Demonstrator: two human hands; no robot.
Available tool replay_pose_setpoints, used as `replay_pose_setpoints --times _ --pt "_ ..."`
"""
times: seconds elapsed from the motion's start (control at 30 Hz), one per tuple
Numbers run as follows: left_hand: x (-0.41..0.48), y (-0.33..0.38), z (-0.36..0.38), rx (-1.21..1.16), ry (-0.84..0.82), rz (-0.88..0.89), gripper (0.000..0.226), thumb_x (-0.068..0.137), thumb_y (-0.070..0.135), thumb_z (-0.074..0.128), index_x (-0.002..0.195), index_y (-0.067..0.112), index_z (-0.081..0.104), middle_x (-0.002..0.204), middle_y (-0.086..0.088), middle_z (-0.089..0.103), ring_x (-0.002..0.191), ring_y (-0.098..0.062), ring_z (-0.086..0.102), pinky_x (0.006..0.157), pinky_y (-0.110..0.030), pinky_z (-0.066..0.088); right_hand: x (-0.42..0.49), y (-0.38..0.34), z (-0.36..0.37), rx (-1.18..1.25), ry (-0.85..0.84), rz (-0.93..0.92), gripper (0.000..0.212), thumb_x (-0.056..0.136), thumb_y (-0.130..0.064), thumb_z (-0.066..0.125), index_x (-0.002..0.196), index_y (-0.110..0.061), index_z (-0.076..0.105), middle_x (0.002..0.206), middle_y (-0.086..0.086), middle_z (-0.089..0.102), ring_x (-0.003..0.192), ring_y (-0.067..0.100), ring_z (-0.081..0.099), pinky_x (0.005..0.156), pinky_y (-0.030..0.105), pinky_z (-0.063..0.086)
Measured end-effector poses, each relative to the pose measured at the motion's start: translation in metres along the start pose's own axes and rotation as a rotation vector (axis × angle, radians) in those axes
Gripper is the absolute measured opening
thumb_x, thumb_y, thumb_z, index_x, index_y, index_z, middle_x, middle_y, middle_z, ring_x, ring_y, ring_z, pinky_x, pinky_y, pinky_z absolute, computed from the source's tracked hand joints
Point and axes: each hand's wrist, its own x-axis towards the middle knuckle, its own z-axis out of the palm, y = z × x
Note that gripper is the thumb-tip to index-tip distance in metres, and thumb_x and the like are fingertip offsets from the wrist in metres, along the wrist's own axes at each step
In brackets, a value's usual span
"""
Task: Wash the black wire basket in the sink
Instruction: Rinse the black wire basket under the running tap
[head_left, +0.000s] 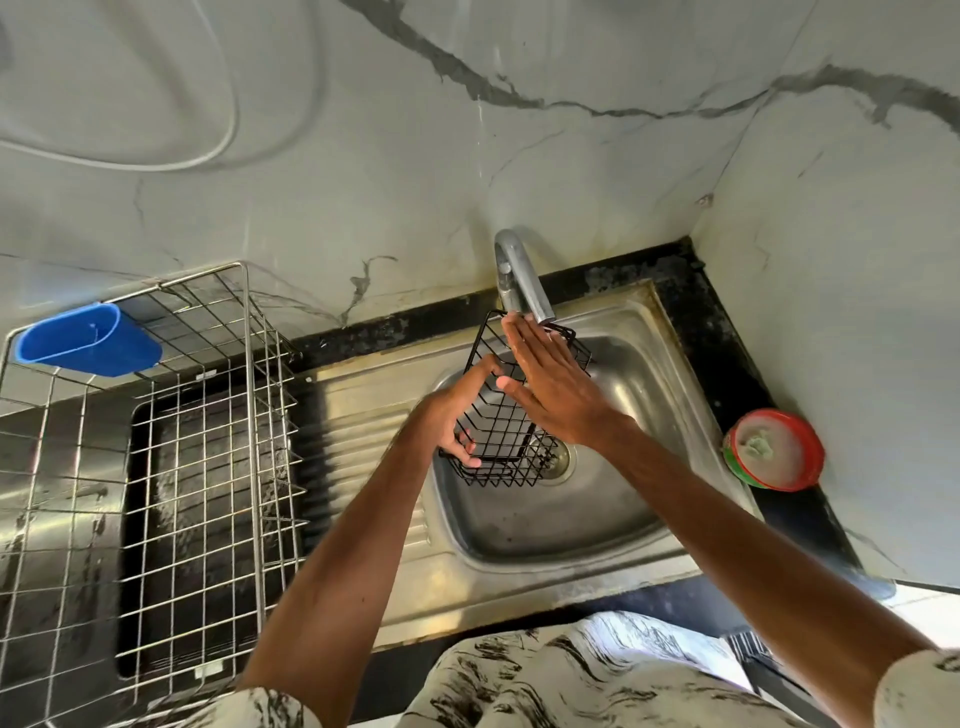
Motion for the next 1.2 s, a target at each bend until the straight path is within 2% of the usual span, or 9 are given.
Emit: replay_pose_setpoints --times 0.17,0.3,0.4,0.53,0.77,0.83,1.0,1.1,1.2 --pt "-0.001 0.0 0.008 0.023 0.014 -0.005 0.108 0.071 0.086 0.063 0.155 0.025 0.035 0.158 -0.029 0.028 0.129 -0.056 0.046 0.076 -0.065 0.059 -0.008 0.005 0.001 0.102 0.037 0.063 0.073 0.105 -0.057 0.019 0.16 -0.019 -0.01 0.169 0.002 -0.008 0.156 0.016 -0.007 0.127 0.047 0.01" --pt "0.002 -0.004 0.01 0.014 0.023 0.015 0.114 0.068 0.093 0.06 0.158 0.028 0.031 0.164 -0.025 0.021 0.132 -0.056 0.044 0.074 -0.067 0.059 -0.006 -0.006 -0.004 0.16 0.028 0.201 0.076 0.105 -0.056 0.023 0.161 -0.013 -0.006 0.168 0.011 0.004 0.155 0.022 0.002 0.125 0.042 -0.001" --pt "0.002 -0.006 0.006 -0.012 0.022 0.031 0.109 0.069 0.089 0.064 0.156 0.029 0.034 0.164 -0.021 0.021 0.132 -0.055 0.044 0.078 -0.065 0.059 -0.007 0.002 -0.006 0.118 -0.006 0.211 0.069 0.105 -0.056 0.02 0.161 -0.023 -0.004 0.169 0.006 -0.001 0.155 0.02 -0.004 0.125 0.054 0.001" --pt "0.003 -0.007 0.0 0.011 0.033 0.046 0.096 0.068 0.076 0.069 0.146 0.028 0.043 0.16 -0.018 0.028 0.117 -0.052 0.049 0.08 -0.065 0.058 -0.015 0.018 -0.008 0.298 -0.005 0.256 0.064 0.107 -0.052 0.024 0.162 -0.027 0.0 0.169 -0.001 0.002 0.155 0.016 0.002 0.124 0.047 0.012" --pt "0.012 -0.013 -0.009 -0.083 0.012 0.004 0.095 0.072 0.075 0.069 0.149 0.027 0.04 0.145 -0.023 0.034 0.115 -0.052 0.049 0.083 -0.069 0.056 -0.014 0.016 0.007 0.17 -0.03 0.224 0.079 0.101 -0.066 0.011 0.16 -0.017 -0.007 0.168 0.001 -0.012 0.154 0.016 -0.012 0.124 0.044 -0.01" --pt "0.013 -0.014 -0.011 -0.088 -0.007 0.004 0.096 0.068 0.073 0.071 0.146 0.027 0.041 0.135 -0.021 0.035 0.109 -0.05 0.05 0.082 -0.068 0.056 -0.017 0.028 0.008 0.215 -0.003 0.21 0.07 0.103 -0.061 0.013 0.161 -0.026 -0.004 0.169 -0.005 -0.004 0.155 0.013 -0.004 0.125 0.053 -0.004" --pt "0.014 -0.016 -0.009 -0.06 -0.002 0.015 0.091 0.058 0.072 0.074 0.131 0.025 0.048 0.145 -0.023 0.036 0.118 -0.051 0.05 0.075 -0.065 0.059 -0.006 0.039 0.007 0.453 0.012 0.349 0.063 0.105 -0.059 0.022 0.161 -0.032 0.01 0.163 -0.012 0.021 0.149 0.012 0.022 0.121 0.044 0.021" --pt "0.015 -0.018 -0.009 -0.078 -0.044 -0.001 0.085 0.064 0.072 0.074 0.13 0.027 0.045 0.146 -0.026 0.035 0.119 -0.053 0.05 0.075 -0.065 0.059 0.007 0.037 -0.002 0.644 0.02 0.429 0.064 0.104 -0.057 0.028 0.159 -0.025 0.024 0.122 -0.012 0.056 0.111 0.007 0.054 0.099 0.037 0.045" --pt "0.021 -0.022 -0.01 -0.104 -0.058 -0.004 0.093 0.061 0.072 0.075 0.135 0.023 0.047 0.143 -0.029 0.037 0.111 -0.052 0.054 0.077 -0.066 0.058 0.024 0.037 -0.019 0.871 -0.027 0.521 0.053 0.11 -0.041 0.028 0.157 -0.016 0.03 0.155 0.01 0.04 0.142 0.025 0.037 0.112 0.035 0.031"
